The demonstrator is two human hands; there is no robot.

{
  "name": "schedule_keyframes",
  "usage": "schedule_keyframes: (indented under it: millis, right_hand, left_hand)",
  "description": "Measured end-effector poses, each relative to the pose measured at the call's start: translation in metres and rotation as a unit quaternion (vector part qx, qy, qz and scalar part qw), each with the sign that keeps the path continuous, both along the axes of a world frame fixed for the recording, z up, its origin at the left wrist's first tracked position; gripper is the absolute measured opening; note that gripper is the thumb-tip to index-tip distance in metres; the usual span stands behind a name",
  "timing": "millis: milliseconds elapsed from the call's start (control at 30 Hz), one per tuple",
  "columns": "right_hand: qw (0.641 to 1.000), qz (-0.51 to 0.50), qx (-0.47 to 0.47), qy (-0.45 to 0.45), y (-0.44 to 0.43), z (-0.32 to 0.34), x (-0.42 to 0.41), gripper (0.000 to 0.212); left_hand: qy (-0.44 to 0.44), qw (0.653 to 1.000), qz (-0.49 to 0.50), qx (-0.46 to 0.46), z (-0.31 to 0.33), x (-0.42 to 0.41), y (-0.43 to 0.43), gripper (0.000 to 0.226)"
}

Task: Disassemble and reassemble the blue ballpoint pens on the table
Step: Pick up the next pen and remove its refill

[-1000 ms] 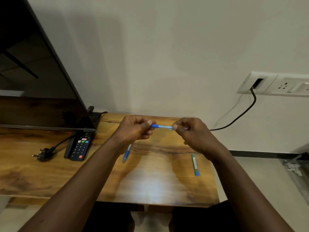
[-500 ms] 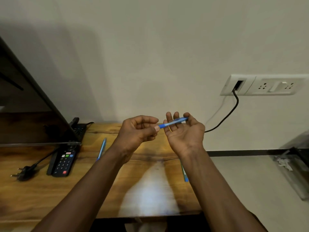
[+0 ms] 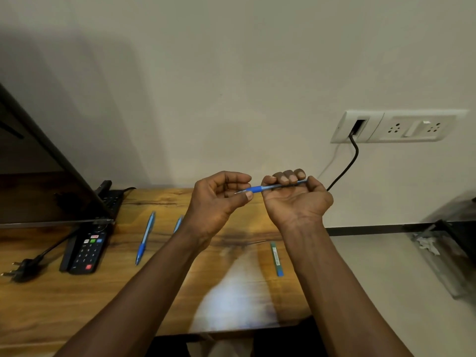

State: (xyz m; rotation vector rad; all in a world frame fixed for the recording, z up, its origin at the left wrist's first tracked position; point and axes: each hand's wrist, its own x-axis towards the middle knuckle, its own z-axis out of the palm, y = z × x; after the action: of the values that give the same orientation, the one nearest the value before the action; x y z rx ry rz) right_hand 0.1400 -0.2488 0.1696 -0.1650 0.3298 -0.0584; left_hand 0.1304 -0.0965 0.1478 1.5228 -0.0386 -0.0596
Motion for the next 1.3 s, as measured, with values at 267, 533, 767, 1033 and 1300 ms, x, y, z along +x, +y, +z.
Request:
schedule_keyframes:
  millis: [267,533,767,1033,1300]
  right_hand:
    - [0.982,0.051,-0.183,0.011,-0.009,-0.003,0.007,0.026]
    - [0.964,0.034,-0.249,0.082,-0.005,-0.003,0.006,0.014]
    - [0.954,0.019,-0.285,0.095,-0.007,-0.005,0.004,0.015]
    - [0.909,-0.030,-0.412,0.056,-0.004,-0.005,0.004,0.014]
    - [0.902,-0.076,-0.414,0.095,0.006,-0.001,0.000,0.012]
  left_hand:
    - [-0.080,0.991,0.025,0.104,0.000,0.005,0.002,0.022]
    - [-0.148,0.961,0.041,0.231,0.002,0.008,-0.004,0.007]
    - [-0.139,0.957,0.039,0.252,0.001,0.009,0.000,0.006]
    - [-0.112,0.971,0.011,0.213,0.002,0.011,0.005,0.013]
    - [-0.122,0.966,0.005,0.227,0.002,0.009,0.003,0.015]
